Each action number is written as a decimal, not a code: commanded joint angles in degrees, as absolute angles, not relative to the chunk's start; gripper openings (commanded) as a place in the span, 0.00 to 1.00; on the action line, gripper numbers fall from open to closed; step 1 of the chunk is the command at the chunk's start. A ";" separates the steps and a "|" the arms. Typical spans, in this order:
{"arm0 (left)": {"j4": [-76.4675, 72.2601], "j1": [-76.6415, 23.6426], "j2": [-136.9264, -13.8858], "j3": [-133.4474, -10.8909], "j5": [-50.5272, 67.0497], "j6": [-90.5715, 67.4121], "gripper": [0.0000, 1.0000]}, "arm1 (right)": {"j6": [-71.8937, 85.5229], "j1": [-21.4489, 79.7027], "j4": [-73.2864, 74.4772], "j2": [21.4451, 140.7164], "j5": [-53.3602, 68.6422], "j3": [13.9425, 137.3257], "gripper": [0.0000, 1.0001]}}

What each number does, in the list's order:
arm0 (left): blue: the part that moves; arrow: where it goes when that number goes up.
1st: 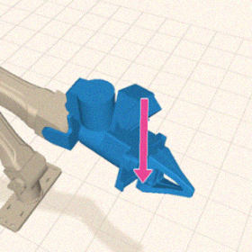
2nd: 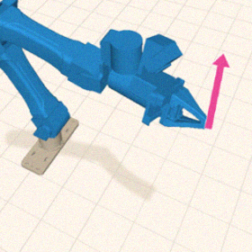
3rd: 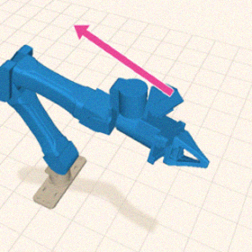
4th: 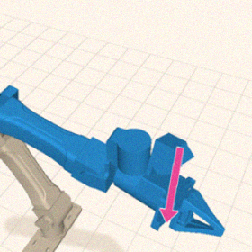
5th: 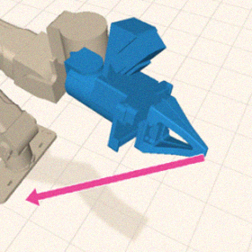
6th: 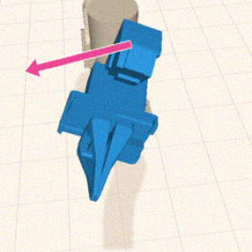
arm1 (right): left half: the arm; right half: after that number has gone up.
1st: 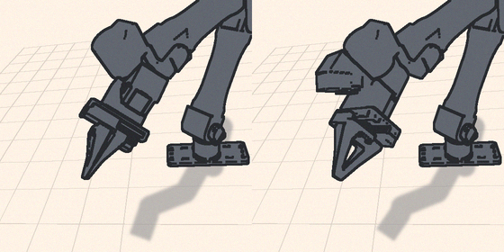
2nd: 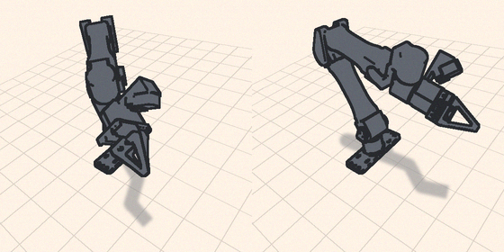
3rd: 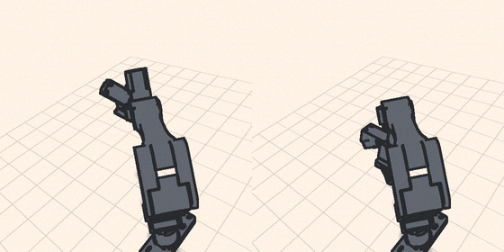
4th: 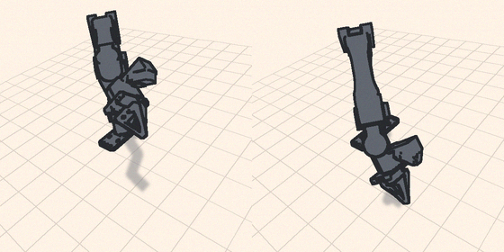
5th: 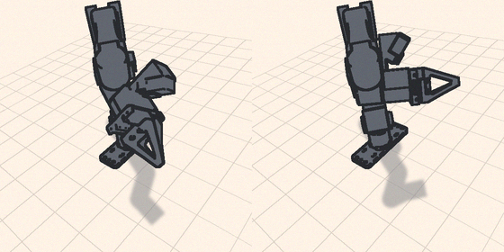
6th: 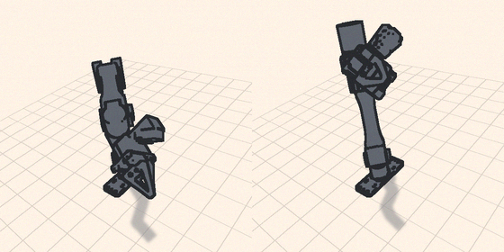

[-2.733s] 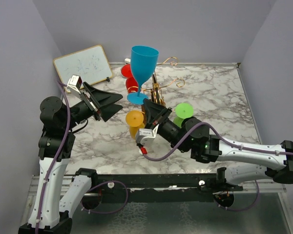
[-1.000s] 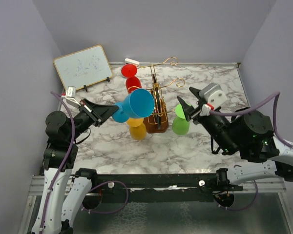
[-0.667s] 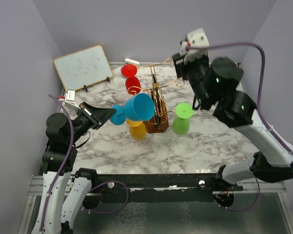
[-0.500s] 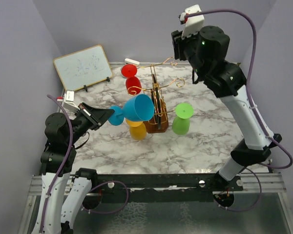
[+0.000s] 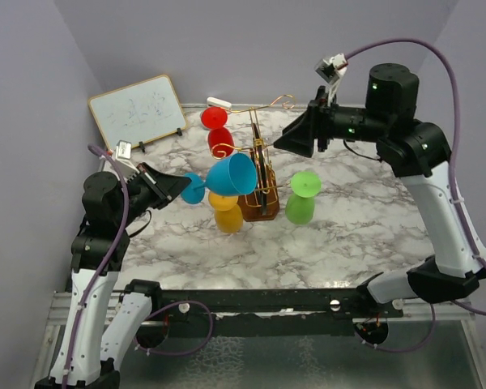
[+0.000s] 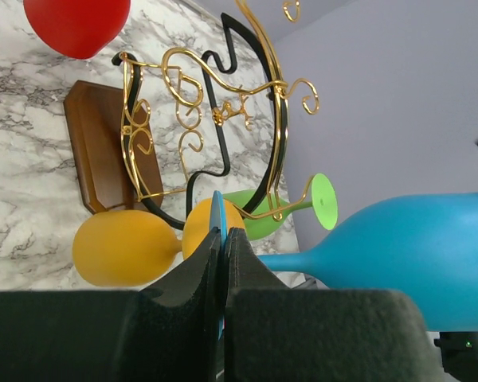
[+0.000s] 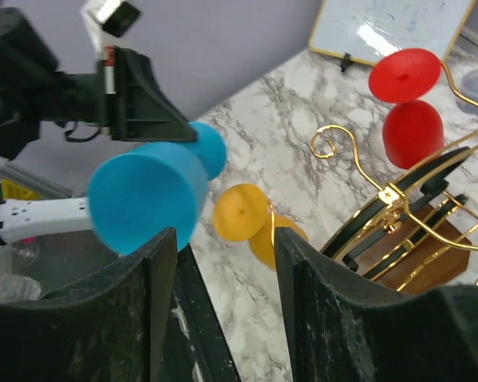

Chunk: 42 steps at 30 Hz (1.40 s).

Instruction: Take the wine glass off the wine glass rack

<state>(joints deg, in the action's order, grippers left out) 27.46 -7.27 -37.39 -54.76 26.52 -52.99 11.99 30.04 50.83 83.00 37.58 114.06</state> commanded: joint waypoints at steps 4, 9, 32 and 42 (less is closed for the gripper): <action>24.76 -7.26 -42.45 -59.15 27.59 -50.39 0.00 | 13.96 30.09 49.44 79.41 43.97 109.83 0.50; 24.95 -7.25 -45.01 -61.62 28.15 -49.45 0.00 | 13.98 31.23 49.62 80.69 40.98 109.80 0.48; 24.10 -7.29 -46.19 -63.35 29.49 -50.25 0.00 | 15.49 41.71 50.04 90.19 27.83 115.04 0.33; 29.80 -7.29 -45.05 -62.64 24.44 -47.63 0.58 | 16.85 41.92 48.68 88.34 22.30 114.54 0.01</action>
<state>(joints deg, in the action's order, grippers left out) 26.15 -7.27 -46.37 -61.49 27.59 -49.67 15.44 41.58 50.15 90.61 26.94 113.36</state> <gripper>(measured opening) 0.399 0.029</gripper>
